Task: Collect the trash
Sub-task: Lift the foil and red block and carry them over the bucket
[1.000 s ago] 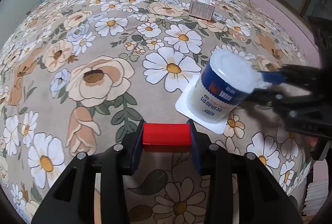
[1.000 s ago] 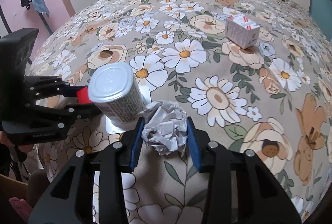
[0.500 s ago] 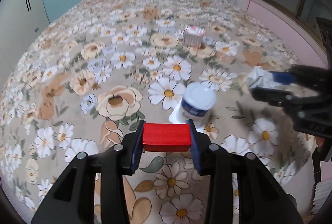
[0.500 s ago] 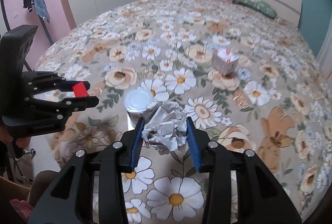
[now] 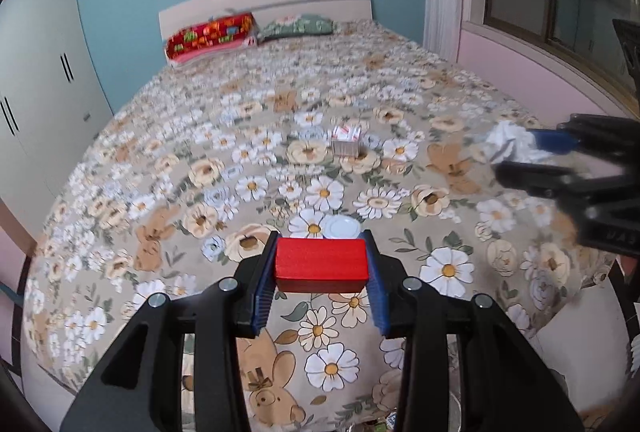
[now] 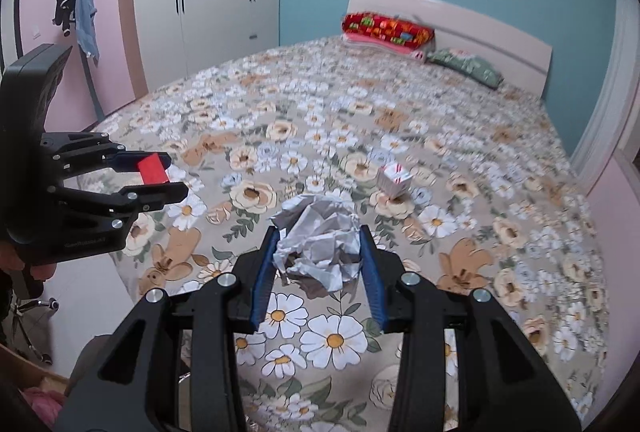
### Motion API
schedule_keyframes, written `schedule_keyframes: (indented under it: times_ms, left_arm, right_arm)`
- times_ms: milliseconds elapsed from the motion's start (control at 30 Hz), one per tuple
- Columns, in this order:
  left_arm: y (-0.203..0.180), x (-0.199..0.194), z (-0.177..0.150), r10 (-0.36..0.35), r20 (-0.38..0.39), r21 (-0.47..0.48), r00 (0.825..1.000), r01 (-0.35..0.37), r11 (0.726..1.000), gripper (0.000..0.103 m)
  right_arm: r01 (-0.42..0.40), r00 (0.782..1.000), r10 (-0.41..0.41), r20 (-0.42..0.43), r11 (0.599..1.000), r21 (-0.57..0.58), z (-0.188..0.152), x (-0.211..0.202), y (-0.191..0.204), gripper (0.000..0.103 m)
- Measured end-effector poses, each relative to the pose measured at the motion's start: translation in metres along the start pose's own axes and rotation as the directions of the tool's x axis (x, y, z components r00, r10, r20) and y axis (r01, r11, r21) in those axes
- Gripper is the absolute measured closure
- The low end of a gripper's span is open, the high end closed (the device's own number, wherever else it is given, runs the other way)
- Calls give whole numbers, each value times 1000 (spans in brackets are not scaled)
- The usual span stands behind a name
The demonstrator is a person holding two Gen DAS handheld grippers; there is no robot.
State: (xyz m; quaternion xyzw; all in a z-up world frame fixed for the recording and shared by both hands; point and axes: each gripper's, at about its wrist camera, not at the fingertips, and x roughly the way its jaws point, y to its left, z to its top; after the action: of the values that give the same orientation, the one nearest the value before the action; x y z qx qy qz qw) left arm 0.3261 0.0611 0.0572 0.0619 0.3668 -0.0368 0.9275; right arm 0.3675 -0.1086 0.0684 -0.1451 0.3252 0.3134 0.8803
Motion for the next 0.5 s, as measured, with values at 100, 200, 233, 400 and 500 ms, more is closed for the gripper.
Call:
schedule_keyframes:
  times_ms: [100,200,233,400,500]
  left_arm:
    - [-8,-28,2,15,33,10,999,-15,1000,61]
    - [-15,-51,0,23,55,17,998,-24,1000,61]
    - [-16,-56,-1,24,60,18,998,-25,1000,61]
    - [-25,-90,-9,37,79,27,996,-39,999,61]
    - [-28,-108,-15,49,92,31,995,-52,998,61]
  right_arm:
    - [12,1000,-12,26,1000,-11,-1,-31,8,62]
    - [29,998,-27,48,999,-26,-3,-57,17,62]
    - [35,998,-33,60,999,-32,-4,-70,21,62]
    - [51,995,-46,88,997,-53,-13,-112,38,62]
    - [68,993,-61,102,995,-69,-20,-136,50,62]
